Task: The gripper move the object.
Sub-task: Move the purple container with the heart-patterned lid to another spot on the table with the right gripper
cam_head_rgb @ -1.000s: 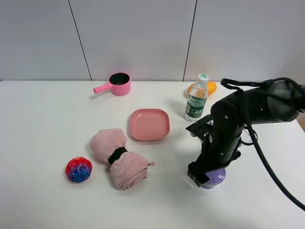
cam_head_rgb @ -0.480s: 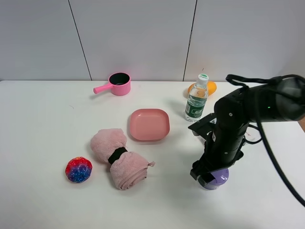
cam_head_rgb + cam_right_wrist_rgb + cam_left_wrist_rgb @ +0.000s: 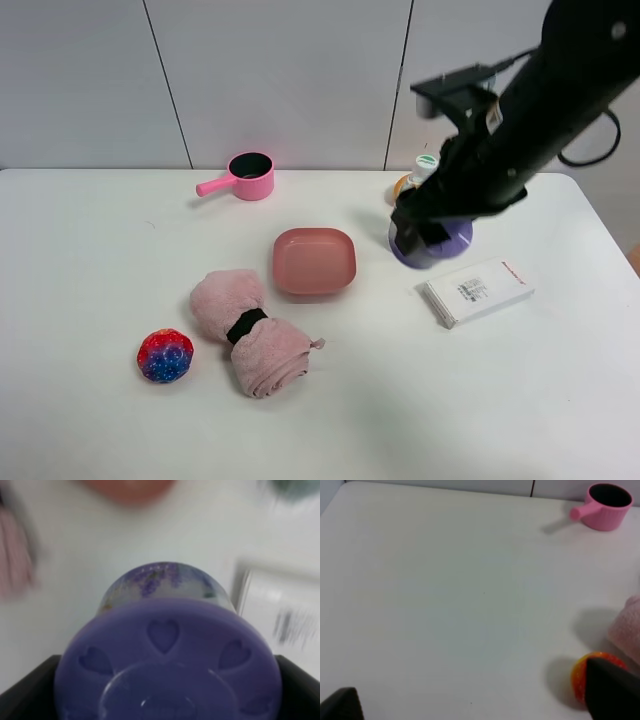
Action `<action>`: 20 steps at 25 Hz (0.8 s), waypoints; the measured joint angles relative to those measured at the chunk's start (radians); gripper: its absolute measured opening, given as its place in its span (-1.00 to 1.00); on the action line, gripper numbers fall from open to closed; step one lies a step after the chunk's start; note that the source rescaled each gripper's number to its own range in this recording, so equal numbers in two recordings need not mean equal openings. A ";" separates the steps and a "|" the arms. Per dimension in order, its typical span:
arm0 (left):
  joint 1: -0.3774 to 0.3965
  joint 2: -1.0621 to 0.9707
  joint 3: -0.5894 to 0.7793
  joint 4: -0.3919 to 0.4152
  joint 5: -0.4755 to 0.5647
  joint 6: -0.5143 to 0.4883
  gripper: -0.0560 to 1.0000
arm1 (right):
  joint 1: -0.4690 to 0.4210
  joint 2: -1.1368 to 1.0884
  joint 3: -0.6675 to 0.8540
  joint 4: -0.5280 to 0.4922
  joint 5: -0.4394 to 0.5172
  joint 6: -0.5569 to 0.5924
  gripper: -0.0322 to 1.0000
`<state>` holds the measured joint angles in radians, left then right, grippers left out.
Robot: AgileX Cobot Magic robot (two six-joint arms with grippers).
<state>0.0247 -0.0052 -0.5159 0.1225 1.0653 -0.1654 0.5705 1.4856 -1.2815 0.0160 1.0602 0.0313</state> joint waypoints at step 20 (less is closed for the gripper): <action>0.000 0.000 0.000 0.000 -0.001 0.000 1.00 | 0.174 0.690 -0.929 0.055 0.160 -0.100 -0.82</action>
<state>0.0247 -0.0052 -0.5159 0.1225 1.0646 -0.1654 0.7441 2.1753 -2.2104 0.0712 1.2204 -0.0692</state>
